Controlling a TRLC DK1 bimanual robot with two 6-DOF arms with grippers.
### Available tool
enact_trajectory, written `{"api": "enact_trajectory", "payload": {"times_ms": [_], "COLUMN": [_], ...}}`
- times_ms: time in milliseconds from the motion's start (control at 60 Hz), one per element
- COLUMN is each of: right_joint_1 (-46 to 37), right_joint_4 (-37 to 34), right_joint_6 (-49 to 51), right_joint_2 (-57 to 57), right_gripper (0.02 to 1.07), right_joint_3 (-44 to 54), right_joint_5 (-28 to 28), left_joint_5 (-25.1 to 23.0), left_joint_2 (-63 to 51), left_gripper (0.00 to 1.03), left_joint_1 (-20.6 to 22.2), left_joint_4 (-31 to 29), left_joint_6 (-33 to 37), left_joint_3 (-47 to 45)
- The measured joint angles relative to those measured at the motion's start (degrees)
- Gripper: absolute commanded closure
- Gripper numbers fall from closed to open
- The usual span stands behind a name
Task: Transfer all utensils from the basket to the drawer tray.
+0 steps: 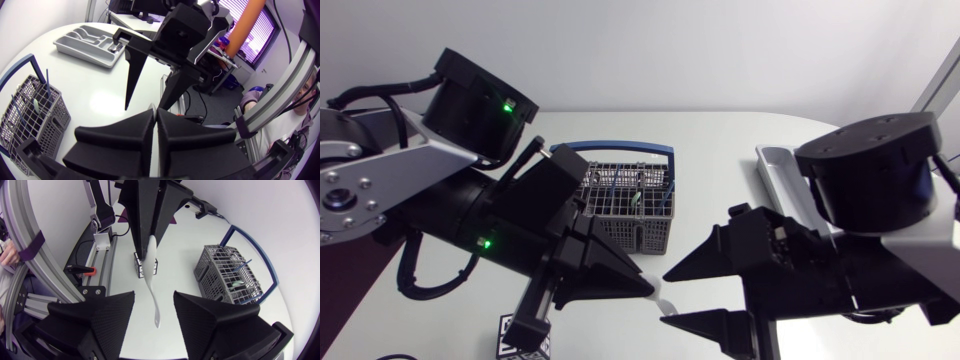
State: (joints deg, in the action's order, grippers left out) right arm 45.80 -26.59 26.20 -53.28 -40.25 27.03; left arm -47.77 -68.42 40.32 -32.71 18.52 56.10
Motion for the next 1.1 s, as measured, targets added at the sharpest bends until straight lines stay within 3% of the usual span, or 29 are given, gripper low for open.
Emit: {"api": "enact_trajectory", "payload": {"times_ms": [83,150,400,433,600,667,717,800,917,1100], "right_joint_1": [0.63,0.79,1.4,1.4,1.42,1.73,1.97,2.14,2.1,1.46], "right_joint_4": [0.94,1.44,2.43,2.43,2.36,2.34,2.27,2.25,1.51,-1.16], "right_joint_6": [0.0,0.0,0.0,0.0,0.02,0.28,0.52,0.46,0.48,1.09], "right_joint_2": [-1.51,-2.16,-2.25,-2.25,-2.25,-2.25,-2.27,-2.58,-3.78,-4.17], "right_gripper": [0.66,0.77,0.91,1.01,1.02,1.02,1.02,1.02,1.02,1.02], "right_joint_3": [0.11,0.11,0.15,0.15,0.15,0.26,0.42,0.48,0.68,1.14], "right_joint_5": [-0.09,-0.26,-1.14,-1.14,-1.09,-1.01,-0.5,-0.31,-0.66,-2.45], "left_joint_5": [0.0,0.0,0.0,0.0,0.02,0.02,0.07,0.0,0.02,3.02], "left_joint_2": [0.0,0.0,0.0,0.0,0.0,0.0,0.0,-0.17,-0.26,-0.2], "left_gripper": [1.0,1.0,1.0,1.0,0.99,0.84,0.6,0.31,0.2,0.17], "left_joint_1": [0.0,0.0,0.0,0.0,0.0,-0.04,-0.17,-0.98,-3.85,-11.13], "left_joint_4": [0.0,0.0,0.0,0.0,0.0,0.0,0.04,0.02,0.7,4.79], "left_joint_6": [0.0,0.0,0.0,0.0,-0.02,-0.02,-0.02,-0.02,-0.07,-2.71], "left_joint_3": [0.13,0.15,0.15,0.15,0.15,0.17,0.26,1.11,3.78,9.81]}}
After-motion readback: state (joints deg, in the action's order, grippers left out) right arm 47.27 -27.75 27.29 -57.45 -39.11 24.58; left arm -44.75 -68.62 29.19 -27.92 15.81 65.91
